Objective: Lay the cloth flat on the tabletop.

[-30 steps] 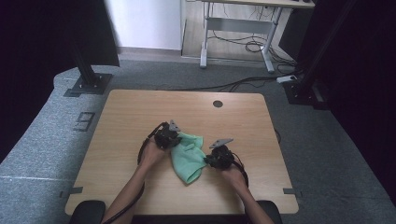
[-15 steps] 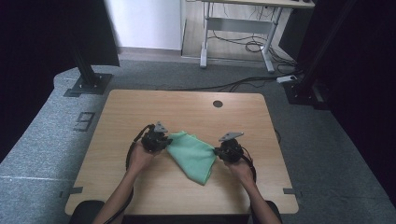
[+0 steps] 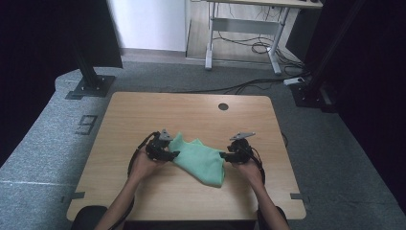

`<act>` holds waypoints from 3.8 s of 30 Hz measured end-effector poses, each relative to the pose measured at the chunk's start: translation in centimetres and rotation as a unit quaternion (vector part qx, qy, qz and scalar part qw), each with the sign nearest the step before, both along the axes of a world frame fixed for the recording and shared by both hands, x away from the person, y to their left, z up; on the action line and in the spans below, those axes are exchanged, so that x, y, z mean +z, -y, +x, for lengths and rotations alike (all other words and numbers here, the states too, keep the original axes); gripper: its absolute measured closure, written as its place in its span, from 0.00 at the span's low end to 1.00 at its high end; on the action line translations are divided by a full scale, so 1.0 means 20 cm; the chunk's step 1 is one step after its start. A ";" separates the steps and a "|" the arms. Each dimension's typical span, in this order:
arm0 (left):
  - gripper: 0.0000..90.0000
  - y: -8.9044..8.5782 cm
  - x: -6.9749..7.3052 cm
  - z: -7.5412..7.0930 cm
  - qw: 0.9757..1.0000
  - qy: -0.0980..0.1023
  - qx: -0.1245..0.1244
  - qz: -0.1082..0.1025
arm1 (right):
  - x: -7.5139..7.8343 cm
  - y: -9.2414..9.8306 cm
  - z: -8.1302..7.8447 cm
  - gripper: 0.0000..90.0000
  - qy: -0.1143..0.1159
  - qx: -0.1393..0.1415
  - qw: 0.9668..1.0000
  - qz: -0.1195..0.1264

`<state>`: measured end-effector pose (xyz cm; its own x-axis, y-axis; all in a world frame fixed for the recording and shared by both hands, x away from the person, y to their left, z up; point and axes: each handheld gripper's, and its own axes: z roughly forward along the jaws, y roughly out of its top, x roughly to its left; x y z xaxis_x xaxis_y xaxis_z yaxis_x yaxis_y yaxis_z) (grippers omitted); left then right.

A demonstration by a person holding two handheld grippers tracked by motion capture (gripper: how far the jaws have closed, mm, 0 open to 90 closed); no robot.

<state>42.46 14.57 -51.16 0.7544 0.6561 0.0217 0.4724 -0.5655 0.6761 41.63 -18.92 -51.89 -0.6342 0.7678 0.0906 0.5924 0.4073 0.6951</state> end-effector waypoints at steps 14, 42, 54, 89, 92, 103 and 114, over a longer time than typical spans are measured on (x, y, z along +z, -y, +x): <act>0.78 -0.06 -0.06 0.03 0.999 -0.012 0.035 -0.025 | -0.09 -0.10 -0.07 0.78 -0.015 0.025 0.999 -0.030; 0.41 -0.11 0.23 0.14 0.992 0.040 0.108 -0.042 | 0.29 0.09 0.19 0.55 0.055 -0.041 0.998 0.005; 0.32 -0.06 0.10 -0.01 0.998 0.021 0.048 -0.036 | 0.15 0.11 0.07 0.55 0.028 -0.010 0.999 0.012; 0.81 0.40 -0.12 -0.29 0.989 -0.025 -0.142 0.008 | -0.09 0.03 0.10 0.88 -0.019 0.013 1.000 -0.016; 0.92 0.39 -0.11 -0.30 0.989 -0.026 -0.148 0.008 | -0.08 0.02 0.09 0.90 -0.015 0.018 0.999 -0.030; 0.95 0.33 0.02 -0.28 0.989 -0.005 -0.137 -0.048 | 0.09 0.07 0.02 0.87 0.011 0.019 1.000 -0.001; 0.96 0.17 0.04 -0.08 0.995 -0.014 -0.049 -0.086 | 0.09 0.10 0.05 0.53 0.037 -0.015 0.999 0.006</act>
<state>40.80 11.14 -50.31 0.8139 0.5712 -0.1065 0.4404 -0.4870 0.7542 42.63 -20.88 -50.13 -0.6165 0.7856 0.0531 0.5502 0.3815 0.7428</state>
